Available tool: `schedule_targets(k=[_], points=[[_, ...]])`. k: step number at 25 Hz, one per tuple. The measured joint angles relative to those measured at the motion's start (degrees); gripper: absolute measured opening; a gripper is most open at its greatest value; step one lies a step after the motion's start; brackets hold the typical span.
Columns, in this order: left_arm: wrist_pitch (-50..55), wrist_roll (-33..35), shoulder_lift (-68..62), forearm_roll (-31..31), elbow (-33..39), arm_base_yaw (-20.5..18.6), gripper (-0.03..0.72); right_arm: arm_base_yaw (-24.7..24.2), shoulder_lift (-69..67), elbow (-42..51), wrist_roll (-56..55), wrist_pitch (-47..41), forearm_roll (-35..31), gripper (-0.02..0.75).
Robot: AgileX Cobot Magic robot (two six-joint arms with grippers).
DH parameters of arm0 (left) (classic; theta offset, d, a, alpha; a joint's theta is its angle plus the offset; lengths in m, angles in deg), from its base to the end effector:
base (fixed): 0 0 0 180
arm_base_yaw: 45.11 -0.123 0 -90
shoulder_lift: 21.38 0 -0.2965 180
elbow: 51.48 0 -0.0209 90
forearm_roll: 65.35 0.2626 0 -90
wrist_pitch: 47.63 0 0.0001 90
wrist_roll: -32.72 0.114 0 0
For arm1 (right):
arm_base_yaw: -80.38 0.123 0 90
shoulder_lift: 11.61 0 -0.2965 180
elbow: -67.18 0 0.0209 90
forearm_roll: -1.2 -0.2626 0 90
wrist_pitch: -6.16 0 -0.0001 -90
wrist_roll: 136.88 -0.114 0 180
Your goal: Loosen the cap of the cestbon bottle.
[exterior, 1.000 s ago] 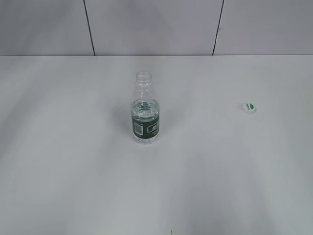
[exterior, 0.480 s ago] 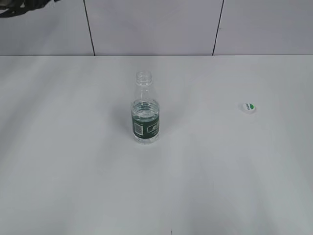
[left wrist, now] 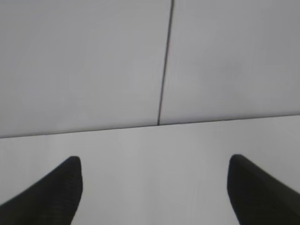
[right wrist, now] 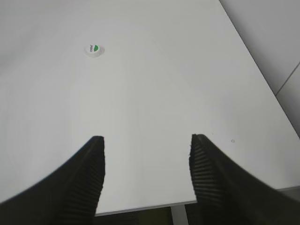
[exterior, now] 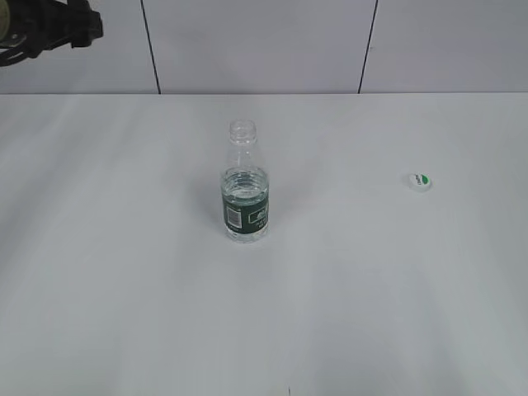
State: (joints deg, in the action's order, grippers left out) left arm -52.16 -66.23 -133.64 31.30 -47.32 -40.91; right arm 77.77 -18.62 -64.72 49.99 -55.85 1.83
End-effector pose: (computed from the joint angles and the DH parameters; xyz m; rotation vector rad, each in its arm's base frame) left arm 0.4562 -0.0424 0.2478 0.0834 2.0411 -0.1509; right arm 0.0105 -0.0016 0.2745 -0.0753 2.0447 -0.1165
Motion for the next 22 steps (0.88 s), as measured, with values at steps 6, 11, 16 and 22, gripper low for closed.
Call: schedule_targets(k=[6,11,16,22], points=[[18.8,28.9,4.3,-31.4,1.5,2.2,0.576,0.0,0.0,0.0,0.0,0.0,0.0,0.441],[32.0,49.6,6.9,-53.4,1.6,4.5,0.558,0.0,0.0,0.0,0.0,0.0,0.0,0.441],[43.1,76.3,8.3,-79.8,1.4,4.5,0.530,0.0,0.0,0.0,0.0,0.0,0.0,0.441],[57.2,92.6,13.7,-90.9,1.2,2.0,0.525,0.0,0.0,0.0,0.0,-0.1,0.0,0.441]])
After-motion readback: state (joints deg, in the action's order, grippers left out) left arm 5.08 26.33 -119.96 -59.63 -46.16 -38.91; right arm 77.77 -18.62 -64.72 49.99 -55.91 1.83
